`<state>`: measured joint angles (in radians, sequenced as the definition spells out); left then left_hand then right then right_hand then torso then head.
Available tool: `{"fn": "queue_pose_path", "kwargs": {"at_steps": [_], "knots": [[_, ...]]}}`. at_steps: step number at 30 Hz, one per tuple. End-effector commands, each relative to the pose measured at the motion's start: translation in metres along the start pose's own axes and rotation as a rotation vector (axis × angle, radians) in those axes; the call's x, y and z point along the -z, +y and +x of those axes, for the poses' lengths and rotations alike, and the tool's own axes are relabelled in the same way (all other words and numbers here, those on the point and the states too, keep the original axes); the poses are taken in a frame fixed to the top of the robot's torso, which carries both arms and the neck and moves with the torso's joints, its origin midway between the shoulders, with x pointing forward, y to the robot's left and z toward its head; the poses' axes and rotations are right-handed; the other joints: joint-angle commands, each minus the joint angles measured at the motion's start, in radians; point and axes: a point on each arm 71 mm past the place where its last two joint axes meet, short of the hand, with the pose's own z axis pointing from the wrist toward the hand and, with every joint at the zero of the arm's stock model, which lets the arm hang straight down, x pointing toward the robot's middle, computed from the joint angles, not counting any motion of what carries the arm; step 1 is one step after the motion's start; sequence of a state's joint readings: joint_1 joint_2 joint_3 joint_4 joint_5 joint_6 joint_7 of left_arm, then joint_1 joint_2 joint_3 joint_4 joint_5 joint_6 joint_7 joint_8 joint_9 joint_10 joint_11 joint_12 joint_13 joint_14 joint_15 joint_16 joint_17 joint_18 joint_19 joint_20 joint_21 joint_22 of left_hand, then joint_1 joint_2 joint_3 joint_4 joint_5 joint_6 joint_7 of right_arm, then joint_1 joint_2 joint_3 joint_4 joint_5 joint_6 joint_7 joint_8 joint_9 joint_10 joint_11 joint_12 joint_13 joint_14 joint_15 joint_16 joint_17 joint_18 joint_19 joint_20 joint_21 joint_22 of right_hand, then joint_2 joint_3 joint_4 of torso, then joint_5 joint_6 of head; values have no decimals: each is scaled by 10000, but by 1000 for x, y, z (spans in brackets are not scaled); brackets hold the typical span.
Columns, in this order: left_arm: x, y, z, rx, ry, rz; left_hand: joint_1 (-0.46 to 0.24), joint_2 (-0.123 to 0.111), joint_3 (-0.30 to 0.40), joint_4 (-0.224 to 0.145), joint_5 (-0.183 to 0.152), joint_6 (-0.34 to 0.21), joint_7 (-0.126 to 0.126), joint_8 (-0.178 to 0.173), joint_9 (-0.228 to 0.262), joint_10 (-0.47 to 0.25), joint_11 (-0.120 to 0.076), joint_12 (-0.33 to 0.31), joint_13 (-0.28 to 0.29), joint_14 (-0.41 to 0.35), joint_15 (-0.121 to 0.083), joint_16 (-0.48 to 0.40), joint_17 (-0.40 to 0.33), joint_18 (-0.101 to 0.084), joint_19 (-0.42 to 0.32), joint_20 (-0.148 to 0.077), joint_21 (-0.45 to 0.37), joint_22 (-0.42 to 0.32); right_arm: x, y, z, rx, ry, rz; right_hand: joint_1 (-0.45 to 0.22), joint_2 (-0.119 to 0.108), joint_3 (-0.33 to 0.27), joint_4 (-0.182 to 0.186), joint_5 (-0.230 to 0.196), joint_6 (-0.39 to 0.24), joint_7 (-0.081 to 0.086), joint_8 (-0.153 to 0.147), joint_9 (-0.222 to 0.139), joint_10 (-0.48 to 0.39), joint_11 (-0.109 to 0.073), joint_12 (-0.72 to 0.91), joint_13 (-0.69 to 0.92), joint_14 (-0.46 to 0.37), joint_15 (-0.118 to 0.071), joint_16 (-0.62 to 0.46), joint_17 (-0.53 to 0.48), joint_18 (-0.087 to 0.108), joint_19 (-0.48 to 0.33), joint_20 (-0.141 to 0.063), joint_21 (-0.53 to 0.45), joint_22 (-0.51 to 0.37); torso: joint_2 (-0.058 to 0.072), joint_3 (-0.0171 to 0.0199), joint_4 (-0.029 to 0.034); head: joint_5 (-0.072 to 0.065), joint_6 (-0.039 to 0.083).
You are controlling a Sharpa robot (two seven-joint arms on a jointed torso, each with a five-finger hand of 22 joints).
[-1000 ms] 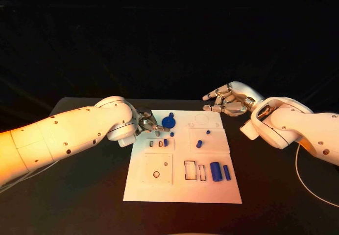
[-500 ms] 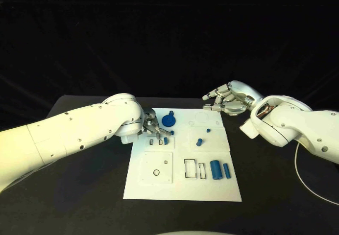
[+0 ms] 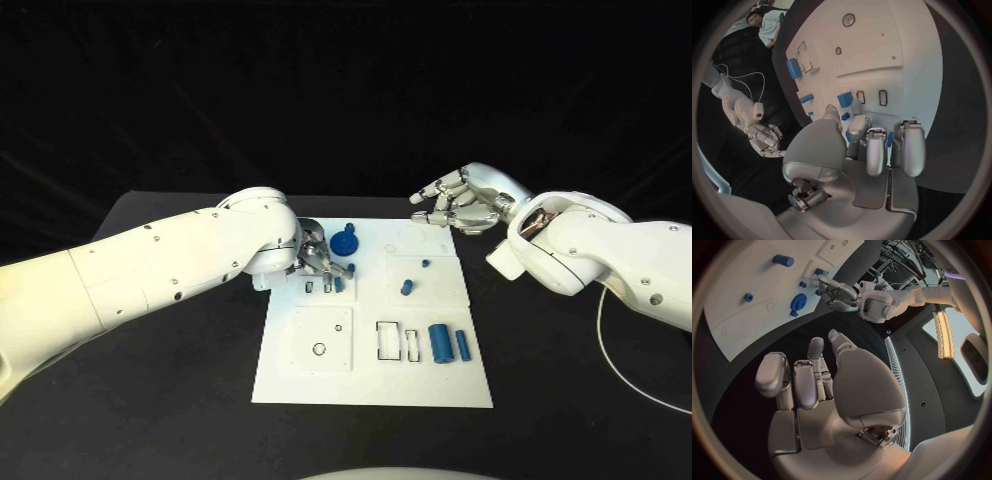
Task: Assemble the parts on the task board
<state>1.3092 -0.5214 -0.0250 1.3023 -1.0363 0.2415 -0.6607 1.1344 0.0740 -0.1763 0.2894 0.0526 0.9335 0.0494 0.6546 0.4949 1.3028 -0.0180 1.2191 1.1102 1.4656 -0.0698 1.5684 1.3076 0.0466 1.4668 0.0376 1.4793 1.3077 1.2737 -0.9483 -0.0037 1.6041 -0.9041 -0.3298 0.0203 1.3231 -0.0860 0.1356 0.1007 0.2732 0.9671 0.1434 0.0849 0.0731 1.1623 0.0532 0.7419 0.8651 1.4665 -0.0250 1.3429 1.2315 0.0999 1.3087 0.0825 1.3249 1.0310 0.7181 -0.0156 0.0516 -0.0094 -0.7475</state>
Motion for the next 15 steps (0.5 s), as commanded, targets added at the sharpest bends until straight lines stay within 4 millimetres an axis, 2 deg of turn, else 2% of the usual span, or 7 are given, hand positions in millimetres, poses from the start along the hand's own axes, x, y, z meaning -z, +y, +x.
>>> {"fn": "queue_pose_path", "kwargs": {"at_steps": [1,15], "knots": [[0,-3,1,-194,186,6,54,151,-75,-17,-11,-78,-13,79,59,61,-21,49,18,1052,-89,24,2632,-110,314,-53,38,1039,-1,0,2,11,229,43,29,27,12,-17,63,63,-2,33,12,-63,-3,-37,-9,358,14,-12,-17,52,-65,8,-64,-12,1,7,8,-25,-21],[-3,-6,3,-284,356,-7,415,264,-79,-62,16,-187,-13,185,268,45,-21,57,29,1052,-87,24,2632,-110,310,-51,37,1049,-2,-1,4,13,330,82,23,40,8,-7,97,65,-4,37,12,-61,-4,-44,-24,358,12,-18,-17,55,-73,6,-78,-33,-1,9,0,-42,-63]]}}
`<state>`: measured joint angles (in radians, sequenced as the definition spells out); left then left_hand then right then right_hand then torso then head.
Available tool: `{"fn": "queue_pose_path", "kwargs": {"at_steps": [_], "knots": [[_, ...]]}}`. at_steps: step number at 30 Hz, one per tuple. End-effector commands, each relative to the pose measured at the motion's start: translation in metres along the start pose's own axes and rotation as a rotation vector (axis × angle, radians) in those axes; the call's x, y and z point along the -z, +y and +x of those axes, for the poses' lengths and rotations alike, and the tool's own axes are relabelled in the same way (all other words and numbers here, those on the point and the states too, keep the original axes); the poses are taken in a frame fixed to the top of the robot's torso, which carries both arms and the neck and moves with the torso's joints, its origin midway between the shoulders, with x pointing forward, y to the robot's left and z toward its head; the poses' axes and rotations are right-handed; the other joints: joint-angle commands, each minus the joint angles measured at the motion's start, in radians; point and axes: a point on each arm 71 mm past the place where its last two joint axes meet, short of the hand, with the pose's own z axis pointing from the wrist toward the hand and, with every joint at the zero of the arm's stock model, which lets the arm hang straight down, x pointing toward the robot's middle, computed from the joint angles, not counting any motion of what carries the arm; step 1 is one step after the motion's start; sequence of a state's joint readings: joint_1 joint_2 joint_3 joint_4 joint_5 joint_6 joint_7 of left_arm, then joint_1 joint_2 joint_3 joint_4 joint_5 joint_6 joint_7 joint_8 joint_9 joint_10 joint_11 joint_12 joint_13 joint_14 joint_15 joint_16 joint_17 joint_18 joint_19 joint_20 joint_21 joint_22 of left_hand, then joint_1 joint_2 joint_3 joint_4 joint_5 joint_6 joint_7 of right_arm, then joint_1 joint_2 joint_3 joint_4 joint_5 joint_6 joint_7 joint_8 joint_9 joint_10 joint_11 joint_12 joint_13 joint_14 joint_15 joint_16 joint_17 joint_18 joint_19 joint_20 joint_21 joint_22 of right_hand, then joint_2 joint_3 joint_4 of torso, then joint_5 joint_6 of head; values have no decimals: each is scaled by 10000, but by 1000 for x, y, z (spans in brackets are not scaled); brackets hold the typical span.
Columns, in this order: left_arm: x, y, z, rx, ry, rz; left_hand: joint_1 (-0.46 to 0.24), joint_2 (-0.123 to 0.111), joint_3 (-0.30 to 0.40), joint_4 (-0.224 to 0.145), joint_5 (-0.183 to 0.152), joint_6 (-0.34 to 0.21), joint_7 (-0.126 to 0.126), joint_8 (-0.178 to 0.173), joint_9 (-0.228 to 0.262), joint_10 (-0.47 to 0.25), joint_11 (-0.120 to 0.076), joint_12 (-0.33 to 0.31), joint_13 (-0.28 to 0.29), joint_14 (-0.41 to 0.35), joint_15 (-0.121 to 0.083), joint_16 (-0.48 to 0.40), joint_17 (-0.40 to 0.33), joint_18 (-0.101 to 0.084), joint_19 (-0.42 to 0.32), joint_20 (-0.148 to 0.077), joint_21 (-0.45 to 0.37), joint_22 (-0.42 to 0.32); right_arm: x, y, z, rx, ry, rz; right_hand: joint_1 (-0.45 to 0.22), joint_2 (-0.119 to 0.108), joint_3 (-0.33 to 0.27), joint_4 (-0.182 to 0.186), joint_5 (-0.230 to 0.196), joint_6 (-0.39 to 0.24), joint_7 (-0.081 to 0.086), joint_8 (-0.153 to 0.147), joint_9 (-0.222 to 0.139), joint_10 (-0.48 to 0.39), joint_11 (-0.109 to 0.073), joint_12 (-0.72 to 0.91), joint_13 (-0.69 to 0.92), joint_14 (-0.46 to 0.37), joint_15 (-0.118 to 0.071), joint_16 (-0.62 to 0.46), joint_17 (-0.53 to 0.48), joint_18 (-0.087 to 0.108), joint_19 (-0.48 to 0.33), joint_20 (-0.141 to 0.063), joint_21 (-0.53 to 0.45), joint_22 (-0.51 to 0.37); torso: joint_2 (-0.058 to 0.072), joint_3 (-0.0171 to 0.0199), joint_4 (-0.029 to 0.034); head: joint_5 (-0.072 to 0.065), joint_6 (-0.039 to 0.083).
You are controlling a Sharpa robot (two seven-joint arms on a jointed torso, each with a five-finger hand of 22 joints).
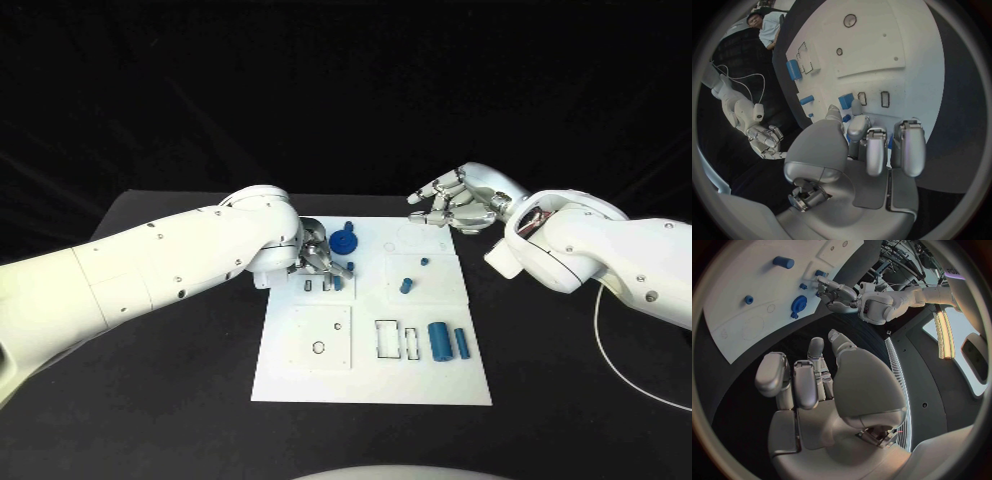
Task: Assemble the parts on the task board
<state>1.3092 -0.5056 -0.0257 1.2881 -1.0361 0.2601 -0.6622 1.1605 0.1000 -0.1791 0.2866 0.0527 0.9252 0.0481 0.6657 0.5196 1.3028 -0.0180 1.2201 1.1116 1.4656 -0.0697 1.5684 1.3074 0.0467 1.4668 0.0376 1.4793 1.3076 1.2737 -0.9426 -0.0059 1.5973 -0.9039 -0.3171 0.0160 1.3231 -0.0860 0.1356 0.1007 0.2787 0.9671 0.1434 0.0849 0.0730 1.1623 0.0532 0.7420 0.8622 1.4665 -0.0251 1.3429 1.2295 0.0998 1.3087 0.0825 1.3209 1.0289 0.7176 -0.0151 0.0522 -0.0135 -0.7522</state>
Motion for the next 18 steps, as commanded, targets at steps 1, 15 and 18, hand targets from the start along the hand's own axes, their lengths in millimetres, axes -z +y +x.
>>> {"fn": "queue_pose_path", "kwargs": {"at_steps": [1,15,18], "knots": [[-1,-2,2,-158,210,1,171,9,-51,-36,17,-109,0,80,32,45,-21,47,16,1052,-88,24,2634,-111,310,-52,37,1051,0,0,2,12,196,20,23,40,8,-7,41,64,-3,37,12,-61,-5,-44,4,357,12,-18,3,56,-74,6,-38,-12,4,4,-5,0,-16],[-2,-5,3,-128,334,65,619,135,44,-118,34,-195,-6,179,252,48,-26,67,44,1052,-90,24,2634,-116,318,-51,48,1088,-2,-1,3,14,267,63,30,50,12,-8,57,65,-4,40,12,-59,-7,-48,-4,355,11,-28,-7,55,-72,5,-40,-11,1,3,7,-5,-107],[-2,-5,3,-157,380,60,643,132,47,-127,34,-198,-6,183,262,50,-27,69,48,1052,-90,24,2634,-117,320,-51,50,1093,-2,-1,3,14,287,66,30,50,12,-8,57,65,-4,40,12,-59,-7,-48,-4,355,11,-28,-7,55,-72,5,-40,-11,1,4,8,-5,-111]]}}
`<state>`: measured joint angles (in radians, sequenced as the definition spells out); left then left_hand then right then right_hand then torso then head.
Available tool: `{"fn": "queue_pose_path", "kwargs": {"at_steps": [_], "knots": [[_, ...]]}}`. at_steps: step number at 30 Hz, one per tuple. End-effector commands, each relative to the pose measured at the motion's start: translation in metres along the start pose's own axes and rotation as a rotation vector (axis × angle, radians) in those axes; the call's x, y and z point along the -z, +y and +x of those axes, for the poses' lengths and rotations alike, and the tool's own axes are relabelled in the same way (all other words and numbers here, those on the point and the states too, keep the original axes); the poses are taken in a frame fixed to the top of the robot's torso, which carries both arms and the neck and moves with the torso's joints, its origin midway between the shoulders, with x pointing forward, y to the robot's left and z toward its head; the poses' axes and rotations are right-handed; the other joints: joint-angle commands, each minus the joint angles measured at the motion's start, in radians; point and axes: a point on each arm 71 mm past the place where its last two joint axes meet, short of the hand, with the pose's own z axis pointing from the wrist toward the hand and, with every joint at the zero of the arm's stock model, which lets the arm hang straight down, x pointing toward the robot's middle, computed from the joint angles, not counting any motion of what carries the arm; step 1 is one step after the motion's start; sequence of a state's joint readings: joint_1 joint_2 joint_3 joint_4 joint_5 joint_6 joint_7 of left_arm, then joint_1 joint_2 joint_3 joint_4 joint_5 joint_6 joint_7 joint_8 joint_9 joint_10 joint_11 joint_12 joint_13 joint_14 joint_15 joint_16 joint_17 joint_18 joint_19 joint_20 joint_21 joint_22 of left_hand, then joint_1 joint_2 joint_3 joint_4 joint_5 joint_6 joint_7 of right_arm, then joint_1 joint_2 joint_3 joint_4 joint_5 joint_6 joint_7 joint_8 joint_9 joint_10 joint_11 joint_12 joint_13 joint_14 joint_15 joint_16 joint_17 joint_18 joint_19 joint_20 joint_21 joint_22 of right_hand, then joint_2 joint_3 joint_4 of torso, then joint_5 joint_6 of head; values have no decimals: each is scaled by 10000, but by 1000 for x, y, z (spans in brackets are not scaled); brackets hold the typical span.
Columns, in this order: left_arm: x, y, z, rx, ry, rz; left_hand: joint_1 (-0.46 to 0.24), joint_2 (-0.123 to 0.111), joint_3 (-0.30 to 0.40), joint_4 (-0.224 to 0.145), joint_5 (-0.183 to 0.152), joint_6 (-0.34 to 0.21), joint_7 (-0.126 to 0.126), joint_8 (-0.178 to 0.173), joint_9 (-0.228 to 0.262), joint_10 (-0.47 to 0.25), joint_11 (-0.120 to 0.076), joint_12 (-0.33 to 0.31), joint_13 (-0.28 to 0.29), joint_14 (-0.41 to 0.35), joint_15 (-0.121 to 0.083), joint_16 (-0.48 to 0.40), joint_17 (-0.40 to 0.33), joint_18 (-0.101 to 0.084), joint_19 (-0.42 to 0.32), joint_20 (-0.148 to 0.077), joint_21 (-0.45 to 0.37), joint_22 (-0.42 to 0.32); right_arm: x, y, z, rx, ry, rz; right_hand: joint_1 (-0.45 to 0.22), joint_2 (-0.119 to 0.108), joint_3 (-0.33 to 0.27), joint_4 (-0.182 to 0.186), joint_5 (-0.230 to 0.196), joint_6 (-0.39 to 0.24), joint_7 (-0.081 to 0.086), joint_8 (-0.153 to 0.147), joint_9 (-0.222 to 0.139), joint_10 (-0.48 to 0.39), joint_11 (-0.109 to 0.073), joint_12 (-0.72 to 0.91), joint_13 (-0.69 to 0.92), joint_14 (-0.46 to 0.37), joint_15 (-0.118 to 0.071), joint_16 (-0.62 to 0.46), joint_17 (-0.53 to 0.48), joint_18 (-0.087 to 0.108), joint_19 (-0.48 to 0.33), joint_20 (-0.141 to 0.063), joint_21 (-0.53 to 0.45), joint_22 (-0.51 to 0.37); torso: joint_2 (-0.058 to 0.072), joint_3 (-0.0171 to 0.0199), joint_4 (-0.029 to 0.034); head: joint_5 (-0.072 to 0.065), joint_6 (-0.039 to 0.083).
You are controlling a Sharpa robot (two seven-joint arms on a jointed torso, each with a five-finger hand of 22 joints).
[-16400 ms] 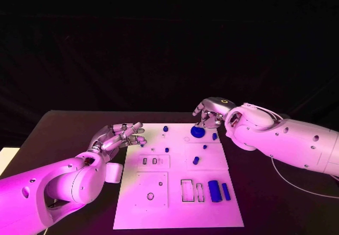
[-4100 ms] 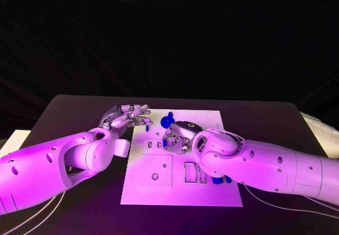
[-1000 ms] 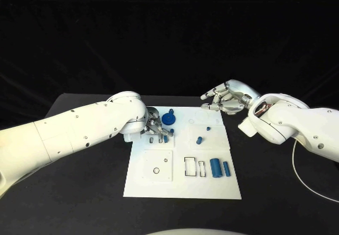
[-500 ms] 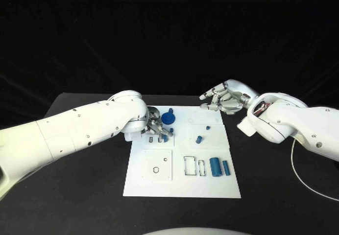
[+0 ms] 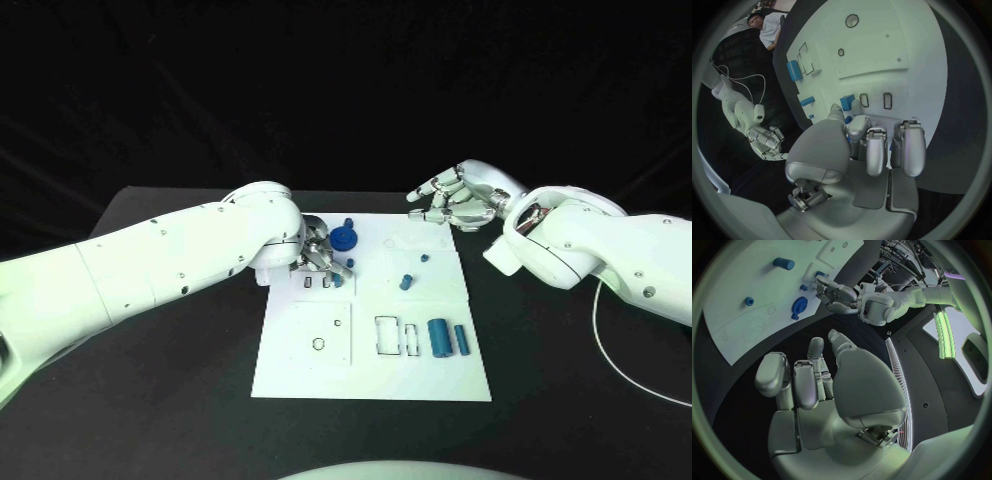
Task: Assemble the parts on the task board
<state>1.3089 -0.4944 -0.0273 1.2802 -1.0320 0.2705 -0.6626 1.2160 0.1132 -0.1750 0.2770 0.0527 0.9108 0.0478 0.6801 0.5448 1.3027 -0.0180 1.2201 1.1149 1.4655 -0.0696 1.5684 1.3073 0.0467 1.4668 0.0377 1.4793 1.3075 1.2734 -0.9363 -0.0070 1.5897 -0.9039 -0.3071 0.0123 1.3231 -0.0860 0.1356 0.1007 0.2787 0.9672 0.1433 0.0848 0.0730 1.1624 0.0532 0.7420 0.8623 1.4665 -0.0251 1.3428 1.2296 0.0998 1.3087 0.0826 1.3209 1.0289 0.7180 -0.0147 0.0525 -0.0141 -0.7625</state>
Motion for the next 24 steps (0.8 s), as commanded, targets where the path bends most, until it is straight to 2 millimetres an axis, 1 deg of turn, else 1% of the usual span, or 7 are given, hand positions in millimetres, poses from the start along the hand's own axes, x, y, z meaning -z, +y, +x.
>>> {"fn": "queue_pose_path", "kwargs": {"at_steps": [1,9,13,17,20,21,24], "knots": [[0,-1,2,-107,271,31,108,-2,9,-37,33,-57,-3,43,19,50,-27,69,14,1053,-91,24,2635,-117,321,-52,52,1097,0,0,2,12,190,12,31,50,12,-8,57,65,-4,40,12,-60,-8,-48,-5,355,11,-27,-8,56,-73,5,-40,-12,-4,1,-1,7,-19],[0,-1,2,-164,376,18,319,9,65,-115,39,-85,-6,74,109,58,-29,82,33,1053,-92,24,2635,-117,318,-53,49,1100,0,0,2,8,226,8,34,63,15,-6,78,67,-5,43,12,-56,-9,-49,-12,355,9,-35,-14,57,-76,3,-47,-22,2,3,-7,2,-36],[0,-1,2,-147,397,20,699,80,270,-302,44,-133,-26,86,198,50,-47,74,33,1053,-106,24,2635,-115,314,-63,44,1103,0,-1,2,5,237,9,32,73,17,0,88,69,-5,45,12,-52,-9,-49,-16,355,8,-38,-16,58,-77,2,-50,-25,-3,3,-13,-2,-69],[0,-1,2,-73,401,43,1356,53,612,-731,53,-202,-78,63,269,24,-96,46,19,1053,-144,24,2635,-114,312,-91,42,1113,-1,-1,3,-1,247,9,31,79,18,3,94,70,-5,47,12,-51,-9,-48,-18,355,8,-40,-18,58,-77,2,-52,-27,0,2,0,-14,-79],[0,-1,2,37,360,77,1864,160,1027,-1031,76,-268,-118,-20,277,-7,-136,3,0,1053,-182,24,2635,-113,308,-127,38,1115,-1,-1,3,-10,256,8,29,86,19,7,100,71,-5,48,12,-46,-9,-43,-17,354,7,-44,-22,56,-73,1,-49,-20,-2,3,4,-13,-79],[0,-1,2,83,337,90,2143,247,1303,-1181,149,-328,-133,-89,263,-38,-155,-35,-20,1053,-206,24,2635,-112,307,-150,37,1119,-1,-1,3,-12,261,8,29,86,19,7,100,71,-5,48,12,-46,-9,-43,-17,354,7,-44,-22,56,-73,1,-49,-20,-3,3,6,-13,-78],[0,-1,1,220,285,136,2643,219,2136,-1458,842,-480,-98,-263,236,-117,-141,-153,-77,1053,-221,24,2635,-114,300,-176,29,1119,-1,-1,3,-22,272,15,29,86,19,7,100,71,-5,48,12,-46,-9,-43,-17,354,7,-44,-22,56,-73,1,-49,-20,-2,3,0,-10,-98]]}}
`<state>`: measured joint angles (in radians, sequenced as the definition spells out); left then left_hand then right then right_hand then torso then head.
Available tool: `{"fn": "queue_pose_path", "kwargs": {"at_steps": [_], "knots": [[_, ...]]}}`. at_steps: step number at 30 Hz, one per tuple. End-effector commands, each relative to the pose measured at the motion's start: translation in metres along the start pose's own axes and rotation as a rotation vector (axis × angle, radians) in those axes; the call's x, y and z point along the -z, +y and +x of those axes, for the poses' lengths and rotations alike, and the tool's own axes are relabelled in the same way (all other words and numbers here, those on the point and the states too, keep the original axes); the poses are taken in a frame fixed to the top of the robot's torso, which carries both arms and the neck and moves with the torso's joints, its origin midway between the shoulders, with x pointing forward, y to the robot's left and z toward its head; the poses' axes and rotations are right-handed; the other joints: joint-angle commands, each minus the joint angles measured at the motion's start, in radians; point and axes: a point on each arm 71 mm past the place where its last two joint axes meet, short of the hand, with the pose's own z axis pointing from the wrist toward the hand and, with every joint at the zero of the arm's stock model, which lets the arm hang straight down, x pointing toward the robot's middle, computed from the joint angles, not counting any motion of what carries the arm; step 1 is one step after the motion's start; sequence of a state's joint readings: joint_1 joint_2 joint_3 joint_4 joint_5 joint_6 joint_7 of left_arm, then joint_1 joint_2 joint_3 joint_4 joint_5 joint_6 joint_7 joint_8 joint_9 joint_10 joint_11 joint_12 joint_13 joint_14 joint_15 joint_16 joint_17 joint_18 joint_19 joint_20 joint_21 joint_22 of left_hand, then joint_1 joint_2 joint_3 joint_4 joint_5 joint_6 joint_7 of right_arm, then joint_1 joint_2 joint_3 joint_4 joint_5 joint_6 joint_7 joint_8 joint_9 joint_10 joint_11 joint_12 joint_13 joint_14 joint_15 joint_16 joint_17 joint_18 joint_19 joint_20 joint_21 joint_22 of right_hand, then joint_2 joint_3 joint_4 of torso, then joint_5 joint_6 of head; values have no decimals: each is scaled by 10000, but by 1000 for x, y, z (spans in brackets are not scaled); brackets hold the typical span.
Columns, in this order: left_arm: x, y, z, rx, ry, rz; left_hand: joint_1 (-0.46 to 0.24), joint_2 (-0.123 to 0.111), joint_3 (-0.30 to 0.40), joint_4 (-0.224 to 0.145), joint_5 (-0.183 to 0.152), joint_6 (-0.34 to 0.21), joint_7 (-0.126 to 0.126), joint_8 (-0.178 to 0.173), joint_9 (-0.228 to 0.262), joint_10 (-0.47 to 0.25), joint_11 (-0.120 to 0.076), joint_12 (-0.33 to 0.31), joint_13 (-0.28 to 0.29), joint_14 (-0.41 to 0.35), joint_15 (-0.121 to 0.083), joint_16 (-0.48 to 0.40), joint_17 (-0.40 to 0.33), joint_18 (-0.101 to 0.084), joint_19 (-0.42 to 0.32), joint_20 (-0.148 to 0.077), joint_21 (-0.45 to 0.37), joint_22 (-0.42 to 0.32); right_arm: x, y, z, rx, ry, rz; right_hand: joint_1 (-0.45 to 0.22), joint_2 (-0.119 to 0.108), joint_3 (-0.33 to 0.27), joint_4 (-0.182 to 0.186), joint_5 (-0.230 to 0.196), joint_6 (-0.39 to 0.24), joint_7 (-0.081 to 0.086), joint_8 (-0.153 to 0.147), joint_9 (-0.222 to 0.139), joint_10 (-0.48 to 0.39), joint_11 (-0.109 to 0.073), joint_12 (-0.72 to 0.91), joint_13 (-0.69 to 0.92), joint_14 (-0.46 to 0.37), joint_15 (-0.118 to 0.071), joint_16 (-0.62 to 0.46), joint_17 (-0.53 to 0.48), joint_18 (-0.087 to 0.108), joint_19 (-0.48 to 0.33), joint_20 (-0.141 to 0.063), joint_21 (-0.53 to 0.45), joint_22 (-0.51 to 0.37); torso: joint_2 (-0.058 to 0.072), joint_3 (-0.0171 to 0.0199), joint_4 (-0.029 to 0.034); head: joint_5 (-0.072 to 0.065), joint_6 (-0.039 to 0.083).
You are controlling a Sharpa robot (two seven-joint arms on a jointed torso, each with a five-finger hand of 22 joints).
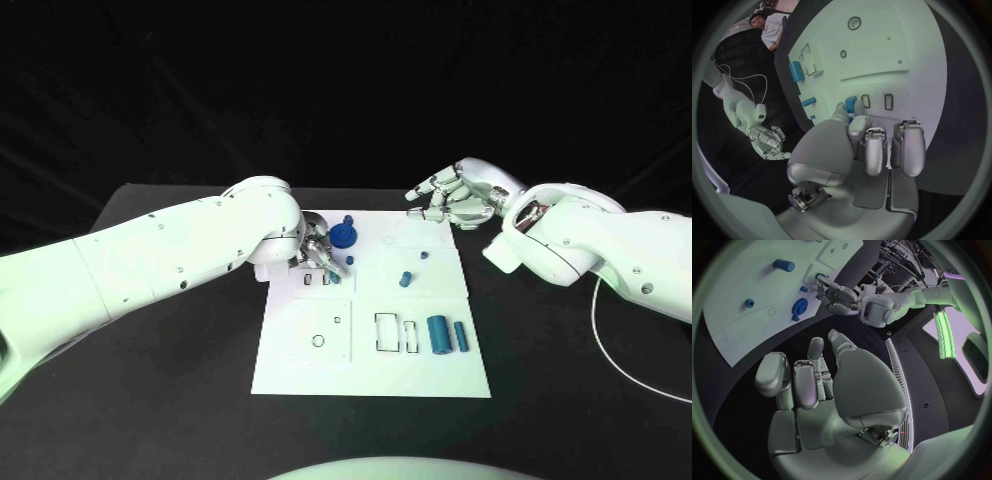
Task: Assemble the parts on the task board
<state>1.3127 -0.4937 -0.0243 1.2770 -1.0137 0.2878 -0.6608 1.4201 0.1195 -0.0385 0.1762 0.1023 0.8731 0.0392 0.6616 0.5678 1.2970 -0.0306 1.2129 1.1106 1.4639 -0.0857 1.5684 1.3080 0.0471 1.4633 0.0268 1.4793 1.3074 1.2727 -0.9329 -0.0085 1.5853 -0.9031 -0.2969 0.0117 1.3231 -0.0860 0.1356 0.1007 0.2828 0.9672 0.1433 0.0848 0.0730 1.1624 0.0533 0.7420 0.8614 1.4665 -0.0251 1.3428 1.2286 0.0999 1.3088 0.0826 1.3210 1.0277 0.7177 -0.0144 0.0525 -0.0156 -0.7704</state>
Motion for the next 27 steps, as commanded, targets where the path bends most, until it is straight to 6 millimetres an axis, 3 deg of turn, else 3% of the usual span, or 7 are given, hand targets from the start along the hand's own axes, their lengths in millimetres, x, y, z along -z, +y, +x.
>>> {"fn": "queue_pose_path", "kwargs": {"at_steps": [1,2,3,4,10,17,27], "knots": [[-1,0,3,216,92,84,573,-48,1289,-433,435,-112,39,-117,30,-62,55,-131,-62,1069,-41,24,2628,-119,334,-46,28,1127,0,0,2,-18,166,-10,29,86,19,6,59,71,-5,48,12,-46,-10,-44,-7,354,7,-44,-12,56,-73,1,-50,-7,1,0,-5,11,-26],[-1,1,3,274,85,100,410,-449,2245,-336,480,-100,104,-161,86,-50,197,-203,-110,1069,-7,24,2628,-115,328,-16,21,1133,-1,0,2,-21,173,-7,29,86,19,6,59,71,-5,48,12,-46,-10,-44,-7,354,7,-44,-12,56,-73,1,-50,-7,2,1,-8,16,-24],[0,2,3,337,76,115,309,-657,2681,-316,451,-79,65,-147,130,-16,107,-190,-105,1069,20,24,2628,-118,329,16,21,1140,-1,0,2,-25,179,-3,21,103,20,18,74,73,-4,51,12,-43,-9,-48,-18,354,7,-49,-16,57,-77,0,-56,-18,3,2,-12,23,-24],[0,2,3,402,66,129,49,-1019,3514,-235,427,-62,61,-126,215,11,145,-188,-101,1069,-13,24,2628,-116,331,30,19,1149,-1,-1,2,-28,184,2,20,105,20,19,76,73,-4,52,12,-43,-9,-48,-19,354,7,-49,-16,58,-77,0,-57,-19,4,2,-13,25,-28],[4,9,2,692,-51,159,-699,-1855,5565,-342,380,-59,63,26,522,85,132,-171,-93,1069,54,24,2628,-109,330,20,1,1163,-1,-2,3,-51,211,24,11,113,18,28,82,73,-3,53,11,-45,-8,-57,-30,353,7,-57,-26,59,-80,-1,-61,-26,-6,8,16,13,-24],[9,16,-1,913,-565,139,-1157,-2143,6397,-555,346,-66,98,129,721,162,77,-111,-31,1069,49,24,2628,-118,346,37,7,1199,-1,-2,3,-84,232,26,-26,127,4,59,91,71,0,55,10,-40,-4,-58,-42,353,8,-67,-34,61,-85,-1,-73,-43,-6,10,54,10,-27],[11,19,1,696,-1327,103,-1310,-2232,6653,-667,336,-55,86,177,803,236,65,-26,61,1069,40,24,2628,-130,375,30,35,1253,-1,-4,3,-129,276,18,-55,134,-9,83,94,70,1,57,9,-34,-3,-57,-50,355,9,-70,-33,61,-86,-1,-78,-48,1,9,41,67,-66]]}}
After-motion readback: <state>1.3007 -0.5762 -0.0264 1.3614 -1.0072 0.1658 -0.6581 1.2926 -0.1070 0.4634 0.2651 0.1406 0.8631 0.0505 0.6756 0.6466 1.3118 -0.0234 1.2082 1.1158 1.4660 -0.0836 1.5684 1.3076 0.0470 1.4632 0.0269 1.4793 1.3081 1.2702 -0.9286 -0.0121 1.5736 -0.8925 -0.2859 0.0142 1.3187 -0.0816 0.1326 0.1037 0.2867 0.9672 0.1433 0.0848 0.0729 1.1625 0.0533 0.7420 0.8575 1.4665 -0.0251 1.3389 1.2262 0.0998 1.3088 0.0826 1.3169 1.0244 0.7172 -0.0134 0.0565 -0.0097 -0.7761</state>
